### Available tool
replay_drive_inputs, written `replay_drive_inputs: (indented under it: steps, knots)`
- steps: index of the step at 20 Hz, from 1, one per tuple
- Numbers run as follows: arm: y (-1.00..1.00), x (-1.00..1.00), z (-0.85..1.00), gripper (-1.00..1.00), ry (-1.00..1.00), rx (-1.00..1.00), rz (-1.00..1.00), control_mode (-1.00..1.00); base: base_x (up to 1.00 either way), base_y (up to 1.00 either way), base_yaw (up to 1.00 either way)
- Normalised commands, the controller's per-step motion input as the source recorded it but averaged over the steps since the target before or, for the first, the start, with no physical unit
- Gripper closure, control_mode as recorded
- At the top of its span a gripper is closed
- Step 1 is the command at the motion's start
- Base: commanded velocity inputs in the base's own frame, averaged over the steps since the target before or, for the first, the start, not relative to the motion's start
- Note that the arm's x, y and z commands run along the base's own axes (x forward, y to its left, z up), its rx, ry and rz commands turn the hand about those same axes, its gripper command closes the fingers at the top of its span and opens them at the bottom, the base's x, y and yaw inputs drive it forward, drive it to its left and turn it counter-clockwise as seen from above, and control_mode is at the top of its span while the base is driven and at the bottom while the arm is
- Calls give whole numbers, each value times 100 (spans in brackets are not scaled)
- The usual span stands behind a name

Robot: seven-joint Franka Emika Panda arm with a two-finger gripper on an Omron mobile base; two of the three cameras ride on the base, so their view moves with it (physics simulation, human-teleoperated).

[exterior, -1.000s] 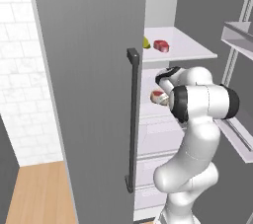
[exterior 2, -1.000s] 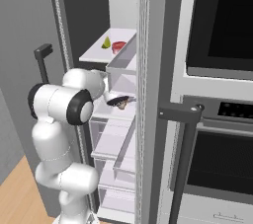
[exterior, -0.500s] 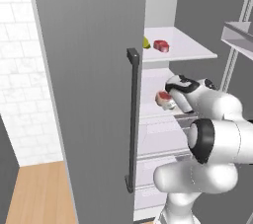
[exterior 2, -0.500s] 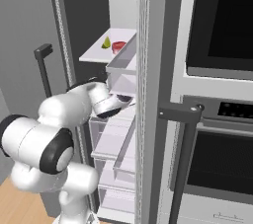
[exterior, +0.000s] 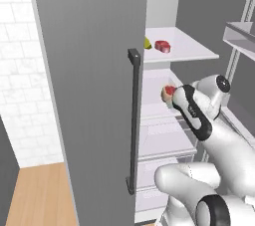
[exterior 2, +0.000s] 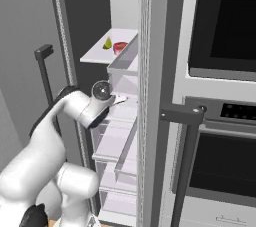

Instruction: Place one lemon wedge and one steak in each tupperware on the nearby counter, to pack two identical lunches.

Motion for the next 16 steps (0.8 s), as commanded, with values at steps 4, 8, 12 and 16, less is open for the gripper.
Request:
replay_drive_inputs:
  steps: [4, 8, 12, 16]
  knots:
    - [0, -96, 100, 100, 3, 0, -15, -100, 0, 0, 0]
    - [15, -85, 91, 100, 14, 0, -18, -100, 0, 0, 0]
    - [37, -94, 58, 100, 9, 0, -10, -100, 0, 0, 0]
    - [3, -100, 42, 100, 2, 0, -2, -100, 0, 0, 0]
